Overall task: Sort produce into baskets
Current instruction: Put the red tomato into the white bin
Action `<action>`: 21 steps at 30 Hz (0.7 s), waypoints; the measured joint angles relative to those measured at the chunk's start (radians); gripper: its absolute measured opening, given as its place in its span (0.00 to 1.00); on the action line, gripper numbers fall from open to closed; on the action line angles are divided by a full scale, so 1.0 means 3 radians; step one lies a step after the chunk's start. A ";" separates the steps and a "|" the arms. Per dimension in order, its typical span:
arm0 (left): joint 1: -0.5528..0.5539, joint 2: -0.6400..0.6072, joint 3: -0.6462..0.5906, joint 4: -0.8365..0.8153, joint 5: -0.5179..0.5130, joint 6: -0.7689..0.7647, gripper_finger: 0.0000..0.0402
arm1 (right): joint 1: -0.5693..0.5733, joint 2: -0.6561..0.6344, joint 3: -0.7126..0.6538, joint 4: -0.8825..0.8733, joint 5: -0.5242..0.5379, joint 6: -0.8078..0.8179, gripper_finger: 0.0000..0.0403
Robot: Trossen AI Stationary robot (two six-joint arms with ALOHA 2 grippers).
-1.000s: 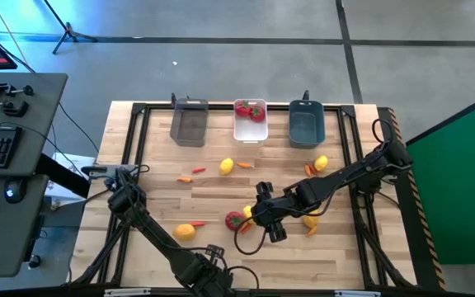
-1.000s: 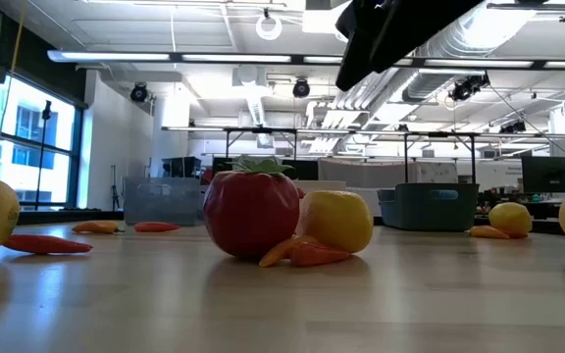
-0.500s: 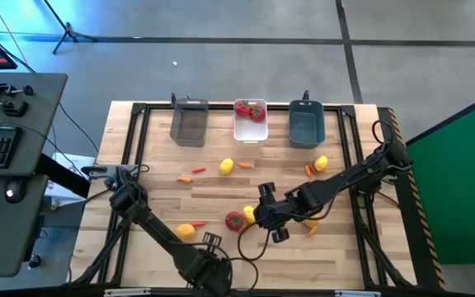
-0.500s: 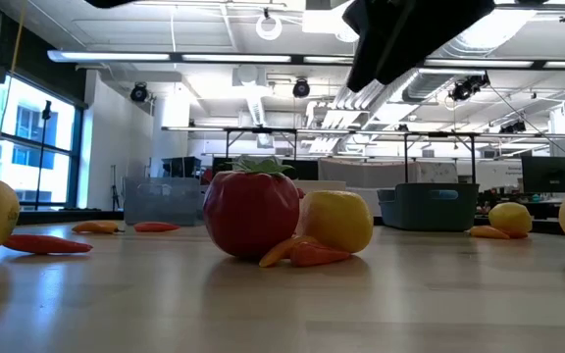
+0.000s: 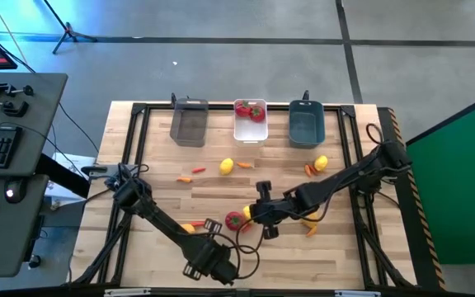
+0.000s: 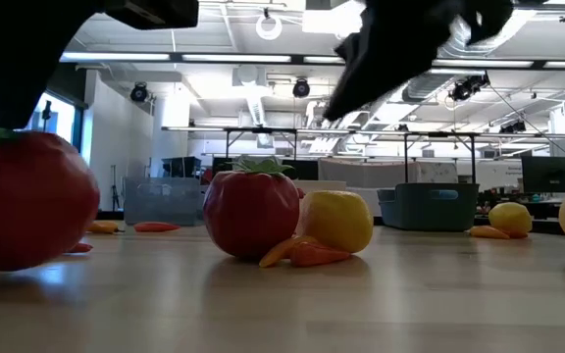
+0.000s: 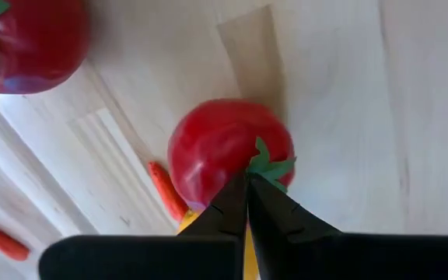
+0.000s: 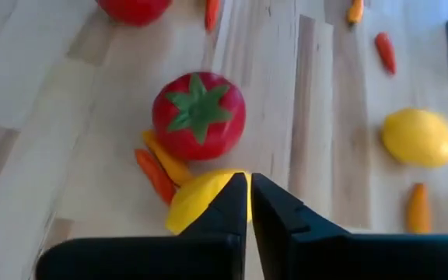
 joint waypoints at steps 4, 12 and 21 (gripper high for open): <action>0.0000 -0.0005 -0.0069 0.0042 0.0001 0.0110 0.00 | 0.0000 -0.0001 -0.0428 0.0588 0.0052 0.0069 0.01; 0.0155 -0.0039 -0.0121 0.0055 -0.0045 0.0337 0.00 | -0.0003 -0.0123 -0.0727 0.1083 0.0361 0.0016 0.00; 0.0390 -0.0252 -0.0126 0.0057 -0.0087 0.0600 0.00 | -0.0077 -0.0741 -0.1299 0.1235 0.0544 0.0061 0.00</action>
